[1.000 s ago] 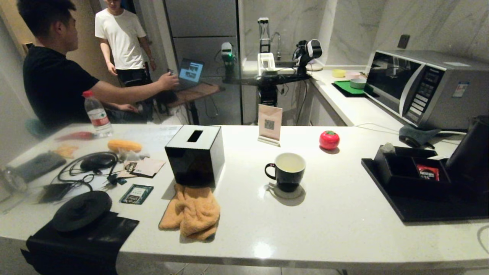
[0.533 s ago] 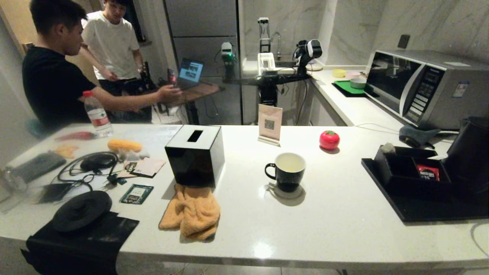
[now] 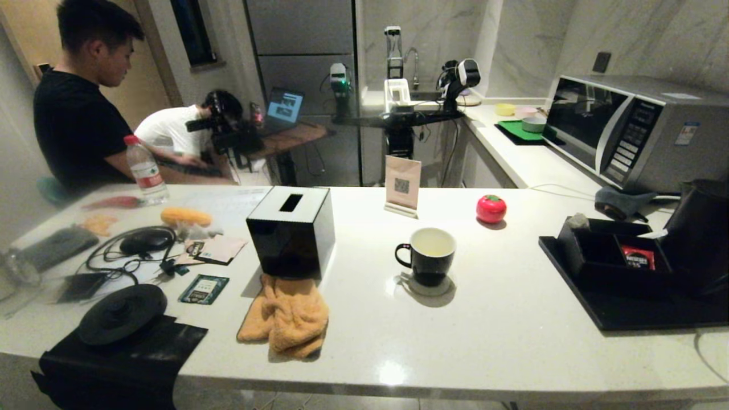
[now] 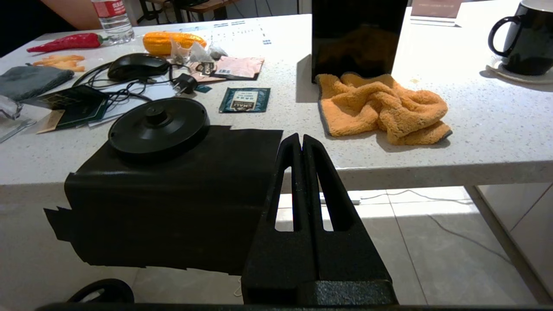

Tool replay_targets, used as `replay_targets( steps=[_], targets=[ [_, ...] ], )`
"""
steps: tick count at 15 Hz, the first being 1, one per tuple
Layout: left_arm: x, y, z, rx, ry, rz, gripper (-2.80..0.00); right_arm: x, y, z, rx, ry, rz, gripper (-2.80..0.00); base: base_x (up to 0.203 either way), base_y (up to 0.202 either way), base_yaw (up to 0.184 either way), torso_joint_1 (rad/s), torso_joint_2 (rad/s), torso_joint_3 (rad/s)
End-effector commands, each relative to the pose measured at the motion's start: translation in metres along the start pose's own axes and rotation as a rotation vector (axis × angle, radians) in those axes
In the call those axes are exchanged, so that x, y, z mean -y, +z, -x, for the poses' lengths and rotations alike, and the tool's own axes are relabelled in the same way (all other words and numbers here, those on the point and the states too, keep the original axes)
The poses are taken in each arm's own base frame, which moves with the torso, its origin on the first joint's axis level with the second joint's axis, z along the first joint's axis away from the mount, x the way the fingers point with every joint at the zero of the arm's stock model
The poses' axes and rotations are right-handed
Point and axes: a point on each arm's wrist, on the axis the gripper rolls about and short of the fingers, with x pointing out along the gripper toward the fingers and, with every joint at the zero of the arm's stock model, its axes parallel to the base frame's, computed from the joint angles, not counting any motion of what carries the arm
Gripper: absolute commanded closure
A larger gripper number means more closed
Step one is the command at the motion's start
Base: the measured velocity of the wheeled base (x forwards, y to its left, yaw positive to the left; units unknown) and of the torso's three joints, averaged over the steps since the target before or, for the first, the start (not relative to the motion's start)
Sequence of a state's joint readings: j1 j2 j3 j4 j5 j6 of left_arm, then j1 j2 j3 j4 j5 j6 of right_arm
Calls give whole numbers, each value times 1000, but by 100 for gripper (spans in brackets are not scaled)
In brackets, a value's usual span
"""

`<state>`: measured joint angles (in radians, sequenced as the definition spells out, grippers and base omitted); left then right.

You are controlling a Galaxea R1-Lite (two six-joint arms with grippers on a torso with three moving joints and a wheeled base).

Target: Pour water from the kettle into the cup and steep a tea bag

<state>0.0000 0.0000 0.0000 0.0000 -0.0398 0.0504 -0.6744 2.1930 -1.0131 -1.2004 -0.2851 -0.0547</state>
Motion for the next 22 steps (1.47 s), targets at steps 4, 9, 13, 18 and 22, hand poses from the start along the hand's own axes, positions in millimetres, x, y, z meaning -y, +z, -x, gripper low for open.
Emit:
replay_targets(
  steps=[4,9,13,18,22],
  targets=[
    [0,0,0,0,0,0,0,-9,-9,4,26,19,21,0,0,0,0,0,0,0],
    [0,0,0,0,0,0,0,-10,-11,4,39,18,22,0,0,0,0,0,0,0],
    [0,0,0,0,0,0,0,-10,-11,4,39,15,24,0,0,0,0,0,0,0],
    [0,0,0,0,0,0,0,-5,-9,3,45,4,22,0,0,0,0,0,0,0],
    [0,0,0,0,0,0,0,-1,-8,2,46,-7,20,0,0,0,0,0,0,0]
  ],
)
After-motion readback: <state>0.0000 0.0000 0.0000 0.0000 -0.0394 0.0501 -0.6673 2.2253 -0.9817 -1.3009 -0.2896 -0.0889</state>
